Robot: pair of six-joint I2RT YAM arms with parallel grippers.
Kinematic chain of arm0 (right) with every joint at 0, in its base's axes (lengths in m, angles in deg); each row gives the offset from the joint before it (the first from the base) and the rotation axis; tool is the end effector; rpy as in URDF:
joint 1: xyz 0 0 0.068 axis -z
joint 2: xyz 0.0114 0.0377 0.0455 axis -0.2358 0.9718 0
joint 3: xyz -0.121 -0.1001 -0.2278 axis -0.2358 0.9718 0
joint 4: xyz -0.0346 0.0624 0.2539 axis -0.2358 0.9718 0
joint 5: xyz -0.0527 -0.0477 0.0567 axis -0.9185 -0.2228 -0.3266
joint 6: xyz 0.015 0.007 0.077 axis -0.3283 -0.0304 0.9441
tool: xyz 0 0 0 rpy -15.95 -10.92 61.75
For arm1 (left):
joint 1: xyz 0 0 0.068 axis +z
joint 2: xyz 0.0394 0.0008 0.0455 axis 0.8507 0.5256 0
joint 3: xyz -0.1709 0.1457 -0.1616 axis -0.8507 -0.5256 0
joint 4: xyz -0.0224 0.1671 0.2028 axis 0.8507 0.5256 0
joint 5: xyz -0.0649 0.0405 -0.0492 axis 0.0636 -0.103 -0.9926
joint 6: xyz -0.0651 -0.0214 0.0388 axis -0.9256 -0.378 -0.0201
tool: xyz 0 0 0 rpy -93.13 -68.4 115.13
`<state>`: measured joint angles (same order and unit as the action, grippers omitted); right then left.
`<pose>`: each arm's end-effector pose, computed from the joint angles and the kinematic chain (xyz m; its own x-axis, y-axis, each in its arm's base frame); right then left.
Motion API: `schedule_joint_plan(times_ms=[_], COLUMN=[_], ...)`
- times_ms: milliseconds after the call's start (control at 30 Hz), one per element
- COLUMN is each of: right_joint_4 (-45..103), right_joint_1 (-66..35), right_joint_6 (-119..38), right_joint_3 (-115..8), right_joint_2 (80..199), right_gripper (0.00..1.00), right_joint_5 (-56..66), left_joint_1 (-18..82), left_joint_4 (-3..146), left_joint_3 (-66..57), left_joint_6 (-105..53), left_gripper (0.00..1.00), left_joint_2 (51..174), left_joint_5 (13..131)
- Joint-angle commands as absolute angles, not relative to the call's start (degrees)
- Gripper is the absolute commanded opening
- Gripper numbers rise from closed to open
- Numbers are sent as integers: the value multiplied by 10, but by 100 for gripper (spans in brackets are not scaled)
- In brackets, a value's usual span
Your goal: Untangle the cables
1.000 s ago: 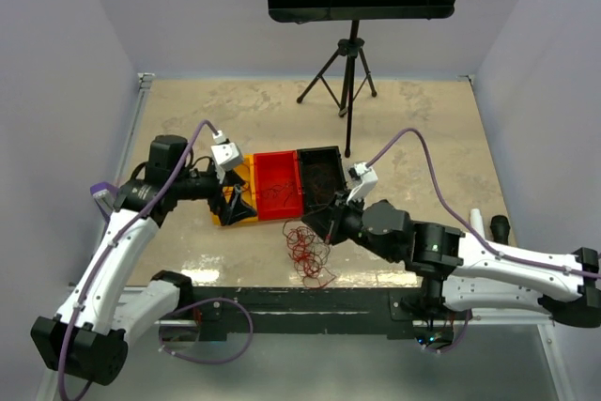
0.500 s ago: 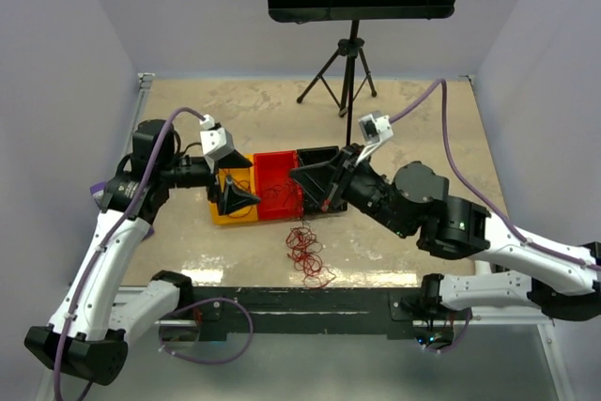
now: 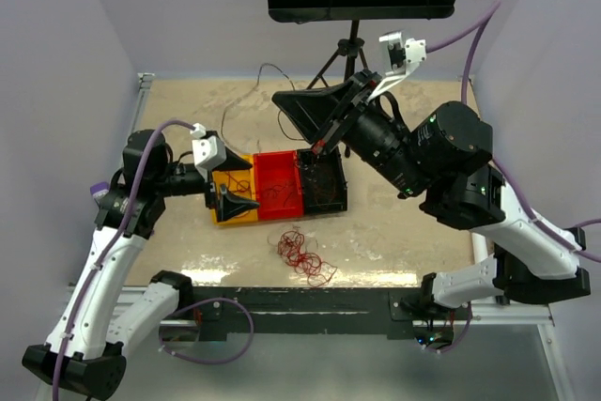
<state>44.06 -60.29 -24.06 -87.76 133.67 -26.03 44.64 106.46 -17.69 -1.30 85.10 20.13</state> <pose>0.0949 0.2333 0.6077 -0.2208 0.5288 -0.8195 -0.7527 0.4419 0.4880 0.1533 -0.0977 0.3772 -0.1503 0.1547 -0.9765 0.9590 0.2629 -0.1060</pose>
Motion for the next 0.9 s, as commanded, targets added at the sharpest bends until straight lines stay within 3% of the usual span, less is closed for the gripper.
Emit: schedule_joint_plan(times_ms=[0, 133, 333, 467, 600, 867], right_joint_4=[423, 403, 421, 430, 401, 299], right_joint_1=[-606, -605, -605, -596, -521, -450], right_joint_6=[-258, -254, -266, -268, -245, -222], right_joint_3=[-895, -882, -908, -888, -817, -672], right_joint_2=[1349, 1342, 1360, 1371, 1362, 1400], right_gripper=[0, 0, 0, 0, 0, 0], right_joint_5=[-231, -228, -266, -324, -292, -220], left_joint_1=[444, 442, 442, 443, 445, 455], left_joint_4=[905, 837, 903, 989, 1045, 1073], left_joint_3=[-210, -231, -217, -194, -197, -227], left_joint_6=[-118, -161, -80, -13, 5, -20], left_gripper=[100, 100, 98, 96, 100, 100], left_joint_2=[838, 844, 831, 817, 802, 783], left_joint_5=[183, 153, 185, 302, 489, 599])
